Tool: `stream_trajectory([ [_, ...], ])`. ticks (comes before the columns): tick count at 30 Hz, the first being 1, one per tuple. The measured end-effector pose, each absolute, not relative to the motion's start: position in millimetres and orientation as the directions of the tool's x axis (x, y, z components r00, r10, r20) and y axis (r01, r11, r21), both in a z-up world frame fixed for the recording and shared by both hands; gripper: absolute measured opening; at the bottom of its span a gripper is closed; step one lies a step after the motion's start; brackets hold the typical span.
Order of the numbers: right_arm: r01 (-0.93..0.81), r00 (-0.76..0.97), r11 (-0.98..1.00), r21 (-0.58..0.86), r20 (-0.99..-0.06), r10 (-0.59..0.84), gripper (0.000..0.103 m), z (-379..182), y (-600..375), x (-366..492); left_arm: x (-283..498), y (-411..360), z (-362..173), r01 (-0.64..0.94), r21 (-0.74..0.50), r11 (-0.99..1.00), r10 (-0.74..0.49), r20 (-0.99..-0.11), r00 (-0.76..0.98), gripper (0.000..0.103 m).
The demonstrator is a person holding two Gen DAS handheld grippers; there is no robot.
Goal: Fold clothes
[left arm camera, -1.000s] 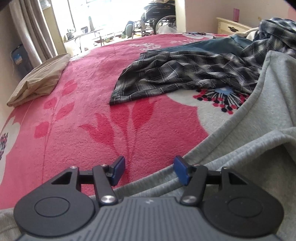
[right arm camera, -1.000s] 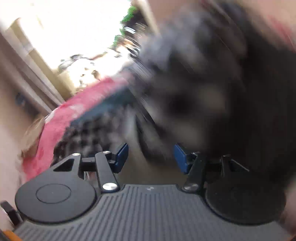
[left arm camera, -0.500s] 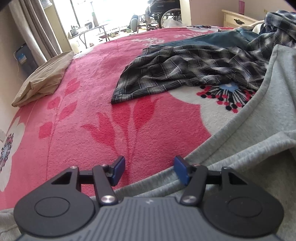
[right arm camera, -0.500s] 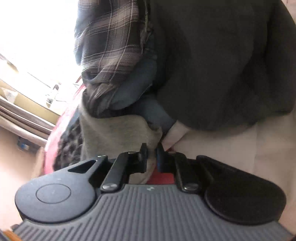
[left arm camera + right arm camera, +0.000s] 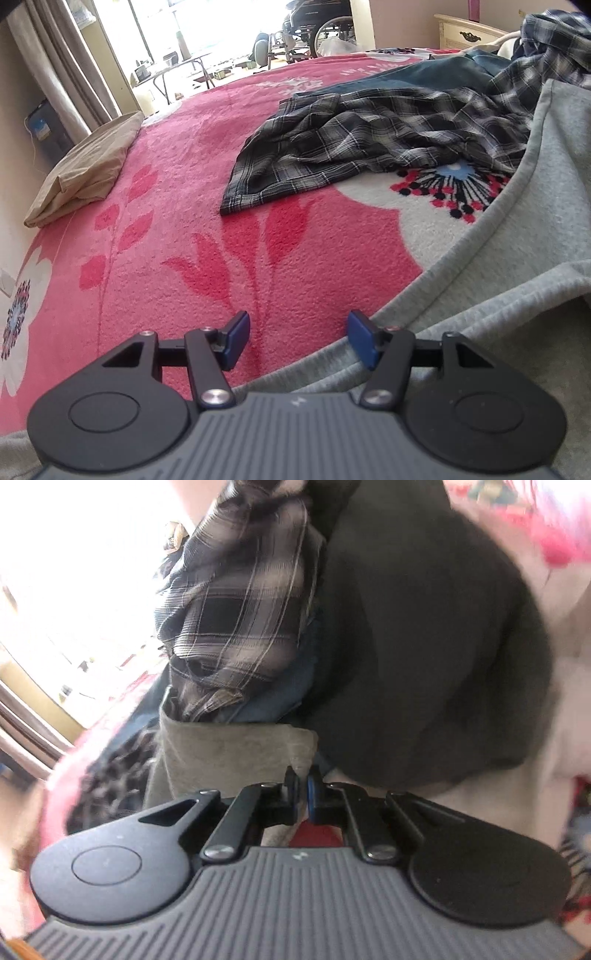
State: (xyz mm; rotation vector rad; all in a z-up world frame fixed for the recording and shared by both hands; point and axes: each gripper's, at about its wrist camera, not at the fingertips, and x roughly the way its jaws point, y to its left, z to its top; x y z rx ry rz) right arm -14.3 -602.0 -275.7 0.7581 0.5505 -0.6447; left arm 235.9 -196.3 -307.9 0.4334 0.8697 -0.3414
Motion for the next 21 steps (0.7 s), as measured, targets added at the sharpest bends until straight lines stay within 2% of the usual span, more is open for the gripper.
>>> stream_trajectory([
  [16,0.829,0.482,0.507,0.236,-0.762,-0.433,0.004,-303,-604,-35,245,-191,-310,0.462,0.209,0.862,-0.126,-0.794,0.595,0.061],
  [21,0.848,0.453,0.486,0.211,-0.763,-0.461,0.013,-294,-615,-56,247,-189,-308,0.472,0.192,0.861,-0.142,-0.798,0.585,0.061],
])
